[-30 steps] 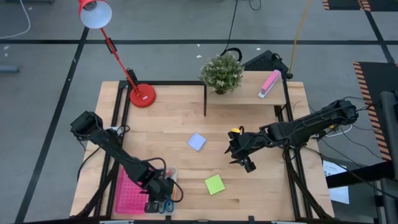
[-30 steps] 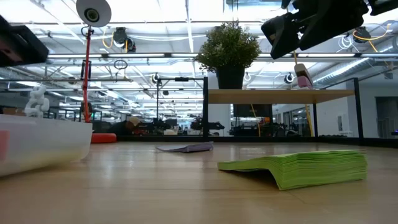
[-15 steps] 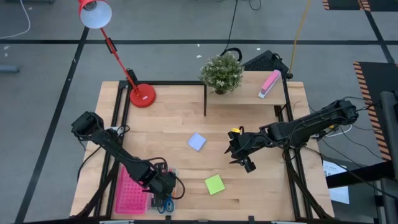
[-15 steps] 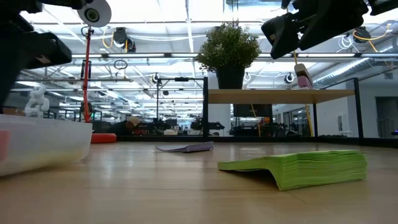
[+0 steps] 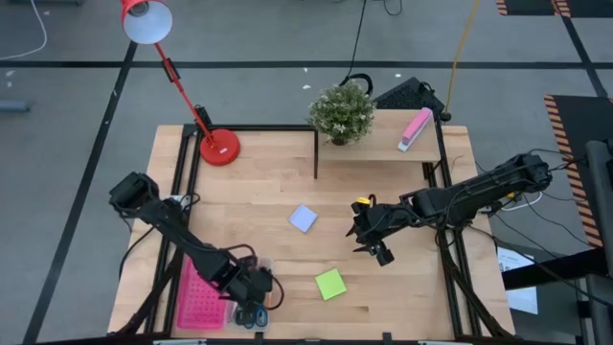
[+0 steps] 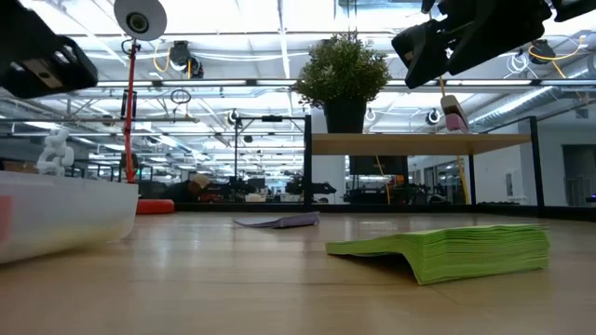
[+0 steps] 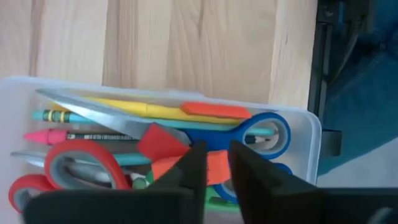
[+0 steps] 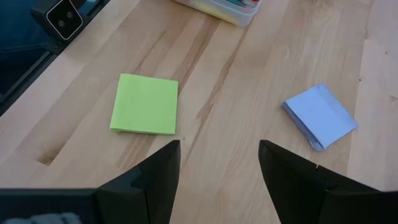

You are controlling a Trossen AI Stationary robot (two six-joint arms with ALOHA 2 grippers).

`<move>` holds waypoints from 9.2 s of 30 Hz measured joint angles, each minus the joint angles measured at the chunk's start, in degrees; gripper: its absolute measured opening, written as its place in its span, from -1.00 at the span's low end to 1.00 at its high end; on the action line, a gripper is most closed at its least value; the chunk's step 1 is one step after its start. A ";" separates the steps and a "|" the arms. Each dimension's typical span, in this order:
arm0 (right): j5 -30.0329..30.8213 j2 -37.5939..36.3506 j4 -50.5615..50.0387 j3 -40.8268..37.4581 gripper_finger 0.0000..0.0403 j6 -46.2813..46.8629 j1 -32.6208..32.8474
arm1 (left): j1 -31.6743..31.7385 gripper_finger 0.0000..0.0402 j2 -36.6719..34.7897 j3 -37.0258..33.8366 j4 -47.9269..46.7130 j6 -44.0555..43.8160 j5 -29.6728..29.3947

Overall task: Pack school essentials
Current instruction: Put the orange eraser into the pink supply box, then put the blue sticky notepad into the pink supply box

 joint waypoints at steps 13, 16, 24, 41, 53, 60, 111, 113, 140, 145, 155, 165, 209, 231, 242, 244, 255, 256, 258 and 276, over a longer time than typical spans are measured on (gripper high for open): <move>0.00 0.02 0.04 0.00 0.04 0.02 0.00 | -3.60 -0.91 2.58 0.02 1.56 -3.40 -9.74; 0.00 0.02 0.04 0.00 0.04 0.04 0.00 | -3.62 -0.95 4.28 0.03 1.58 -4.04 -8.86; 0.00 0.02 0.06 0.00 0.04 0.04 0.00 | -4.42 -0.96 4.31 0.07 0.67 -7.35 -4.96; 0.02 0.02 0.06 0.00 0.04 0.04 0.00 | -7.36 -0.96 4.02 0.04 -6.98 -12.17 -7.78; 0.02 0.02 0.48 0.00 0.04 0.07 0.00 | -4.82 -0.97 4.00 0.04 -7.20 -8.07 -14.89; 0.12 0.24 1.06 -0.25 0.04 1.53 -0.02 | -4.07 -0.98 4.00 3.23 -13.86 -10.37 -9.57; 3.72 34.93 47.24 -5.42 -0.10 -28.68 -16.06 | 33.92 -0.95 4.37 -10.60 23.25 33.85 -9.12; 2.29 34.93 46.80 -5.42 -0.22 -29.22 -16.24 | 34.26 -0.95 4.37 -12.28 26.02 33.28 -8.38; 1.11 31.96 41.64 -5.60 -1.00 -29.24 -16.02 | 33.16 -0.95 2.52 -10.20 29.60 35.79 -7.30; 0.17 28.34 40.51 -5.51 -1.00 -25.61 -16.77 | 30.24 -0.82 2.69 -9.01 30.42 39.48 -10.85; -2.00 27.16 38.50 -5.57 -1.00 -23.96 -17.73 | 26.27 0.05 3.04 -9.53 32.18 39.01 -23.95; -4.40 27.15 39.06 -5.53 -1.00 -20.19 -19.31 | 26.24 0.27 3.07 -9.55 28.44 34.42 -25.14; -7.61 1.99 16.31 -7.47 -0.10 -13.88 -15.31 | 2.17 -0.98 -8.05 -0.46 4.36 7.84 -42.72; 0.02 -2.22 9.49 -9.29 -0.13 -11.98 -10.49 | -4.74 -0.97 8.99 20.12 -43.01 -39.45 -16.84; 0.04 -2.21 9.96 -9.29 -0.13 -12.89 -10.49 | -4.12 -0.93 13.41 20.15 -43.60 -40.15 -17.40; 0.04 -2.21 9.96 -9.29 -0.13 -13.27 -10.49 | -4.08 -0.85 14.34 20.13 -41.93 -38.42 -17.47; 0.04 -2.19 10.38 -9.29 -0.13 -14.32 -10.49 | -3.53 -0.29 13.90 20.13 -33.29 -35.07 -16.09; 0.04 -2.19 10.40 -9.29 -0.13 -14.48 -10.49 | -3.53 -0.28 13.46 20.15 -33.05 -35.07 -16.73; 0.03 -2.16 10.47 -9.29 -0.13 -14.56 -10.49 | -3.53 -0.27 12.96 20.13 -32.15 -34.82 -18.89; 0.02 -2.16 10.66 -9.29 -0.13 -13.80 -10.49 | -3.38 0.01 12.20 17.75 -26.68 -32.84 -20.77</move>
